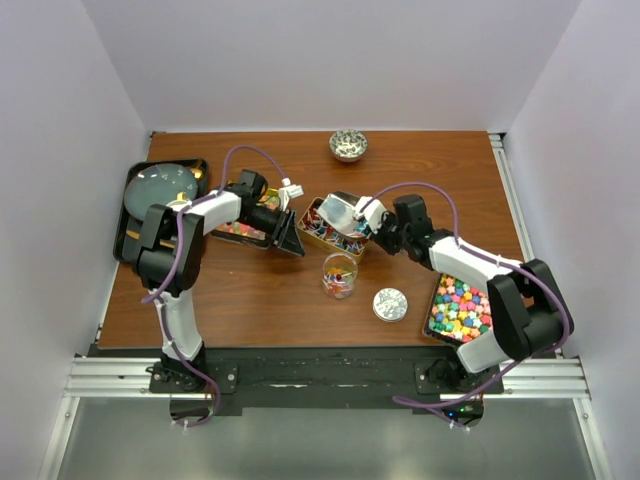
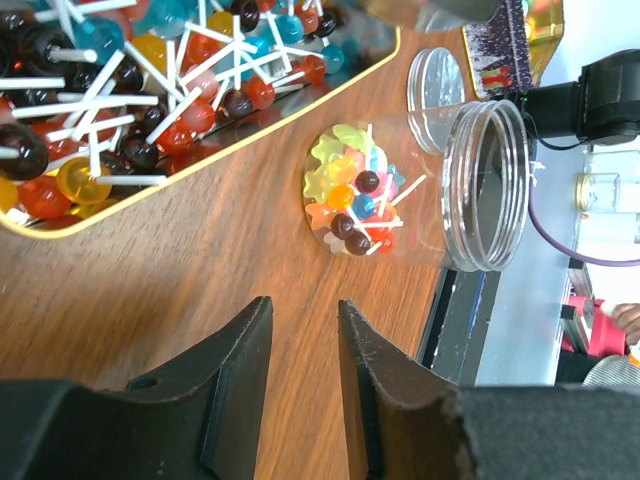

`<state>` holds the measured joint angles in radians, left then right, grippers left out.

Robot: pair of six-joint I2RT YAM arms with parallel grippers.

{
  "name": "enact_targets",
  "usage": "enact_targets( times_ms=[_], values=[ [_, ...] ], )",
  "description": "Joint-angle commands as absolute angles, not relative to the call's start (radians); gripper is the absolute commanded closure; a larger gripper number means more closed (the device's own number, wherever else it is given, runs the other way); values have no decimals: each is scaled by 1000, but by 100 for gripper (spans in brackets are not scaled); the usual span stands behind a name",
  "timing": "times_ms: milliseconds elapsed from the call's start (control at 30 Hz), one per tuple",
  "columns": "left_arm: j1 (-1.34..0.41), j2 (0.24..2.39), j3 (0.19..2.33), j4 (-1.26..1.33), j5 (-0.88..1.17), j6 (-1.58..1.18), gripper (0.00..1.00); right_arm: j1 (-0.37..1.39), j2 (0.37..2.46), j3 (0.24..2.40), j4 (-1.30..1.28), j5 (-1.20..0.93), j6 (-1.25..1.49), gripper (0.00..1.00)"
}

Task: Pack the candies
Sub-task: Scoop the fake candies from the storage box, then place the fake candies in the packing bottle.

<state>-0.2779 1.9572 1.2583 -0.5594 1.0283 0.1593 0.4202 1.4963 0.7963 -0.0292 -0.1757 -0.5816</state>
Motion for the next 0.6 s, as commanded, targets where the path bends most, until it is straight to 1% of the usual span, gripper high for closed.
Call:
enact_targets(
  times_ms=[0, 167, 200, 300, 433, 567],
  values=[
    [-268, 1905, 1267, -581, 1011, 199, 62, 417, 1462, 856, 20, -177, -570, 100],
    [-273, 1888, 1253, -535, 969, 140, 60, 377, 1388, 910, -145, -196, -724, 100],
    [-272, 1884, 1247, -525, 969, 130, 60, 377, 1367, 922, -235, -195, -805, 100],
    [-273, 1875, 1235, -480, 917, 68, 58, 373, 1327, 954, -372, -190, -905, 100],
    [-272, 1873, 1244, -457, 852, 38, 57, 373, 1238, 976, -483, -180, -1006, 100],
    [-272, 1876, 1250, -440, 845, 22, 57, 374, 1201, 1014, -572, -167, -1074, 100]
  ],
)
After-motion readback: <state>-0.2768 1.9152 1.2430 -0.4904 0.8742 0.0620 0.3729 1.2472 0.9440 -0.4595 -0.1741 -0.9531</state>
